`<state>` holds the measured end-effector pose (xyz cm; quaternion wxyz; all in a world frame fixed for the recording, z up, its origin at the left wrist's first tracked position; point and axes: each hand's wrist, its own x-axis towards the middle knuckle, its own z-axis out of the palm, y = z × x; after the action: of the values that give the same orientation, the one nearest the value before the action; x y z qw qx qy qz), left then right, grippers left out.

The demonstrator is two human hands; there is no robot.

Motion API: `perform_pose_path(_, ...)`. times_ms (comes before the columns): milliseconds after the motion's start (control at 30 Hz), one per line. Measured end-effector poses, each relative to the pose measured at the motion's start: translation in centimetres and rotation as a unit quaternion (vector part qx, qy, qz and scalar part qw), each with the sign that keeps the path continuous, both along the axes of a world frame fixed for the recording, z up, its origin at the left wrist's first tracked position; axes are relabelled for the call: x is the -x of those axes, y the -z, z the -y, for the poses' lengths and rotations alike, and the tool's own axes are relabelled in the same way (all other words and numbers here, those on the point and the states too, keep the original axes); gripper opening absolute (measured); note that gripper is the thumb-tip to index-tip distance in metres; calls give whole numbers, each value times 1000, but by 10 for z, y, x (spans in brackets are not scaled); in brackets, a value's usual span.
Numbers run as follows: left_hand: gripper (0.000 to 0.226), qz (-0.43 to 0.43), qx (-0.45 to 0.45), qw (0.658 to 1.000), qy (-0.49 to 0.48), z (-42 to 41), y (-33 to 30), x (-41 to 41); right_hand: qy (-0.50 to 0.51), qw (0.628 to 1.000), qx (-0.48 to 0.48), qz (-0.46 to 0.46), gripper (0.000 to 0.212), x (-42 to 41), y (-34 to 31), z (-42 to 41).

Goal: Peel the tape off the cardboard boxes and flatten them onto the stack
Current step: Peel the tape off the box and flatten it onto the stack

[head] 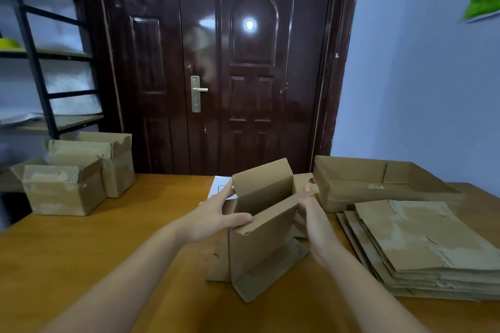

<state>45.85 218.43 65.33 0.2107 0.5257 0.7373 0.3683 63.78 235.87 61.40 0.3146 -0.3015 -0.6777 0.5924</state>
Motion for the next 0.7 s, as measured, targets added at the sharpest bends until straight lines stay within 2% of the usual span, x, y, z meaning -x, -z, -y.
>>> perform_pose_path(33, 100, 3, -13, 1000, 4, -2, 1, -3, 0, 1000, 7, -5, 41, 1, -3, 0)
perform_pose_path(100, 96, 4, -39, 999, 22, -4, 3, -8, 0, 1000, 13, -22, 51, 3, -9, -2)
perform_pose_path(200, 75, 8, -49, 998, 43, -5, 1, -22, -18, 999, 6, -37, 55, 5, -22, -6)
perform_pose_path(300, 63, -16, -50, 995, 82, -9, -4, -41, -38, 998, 23, -37, 30, 4, -33, -9)
perform_pose_path(333, 62, -31, -54, 994, 93, -12, -4, -48, -43, 998, 37, -42, 28, 3, -34, -10)
perform_pose_path(400, 65, -70, -55, 990, 111, -19, -4, -60, -51, 996, 65, -41, 43, 3, -38, -12)
perform_pose_path(500, 71, -156, -30, 979, 126, -27, -3, -79, -91, 992, 81, -19, 81, -1, -44, -13)
perform_pose_path(533, 72, -171, -28, 977, 123, -29, -2, -82, -91, 993, 77, -8, 84, -4, -45, -14)
perform_pose_path(600, 71, -176, -30, 977, 117, -31, -3, -85, -89, 994, 63, 4, 74, -11, -46, -20)
perform_pose_path(700, 48, -102, -55, 985, 131, -31, -5, -84, -100, 994, 44, 20, 78, -21, -47, -24)
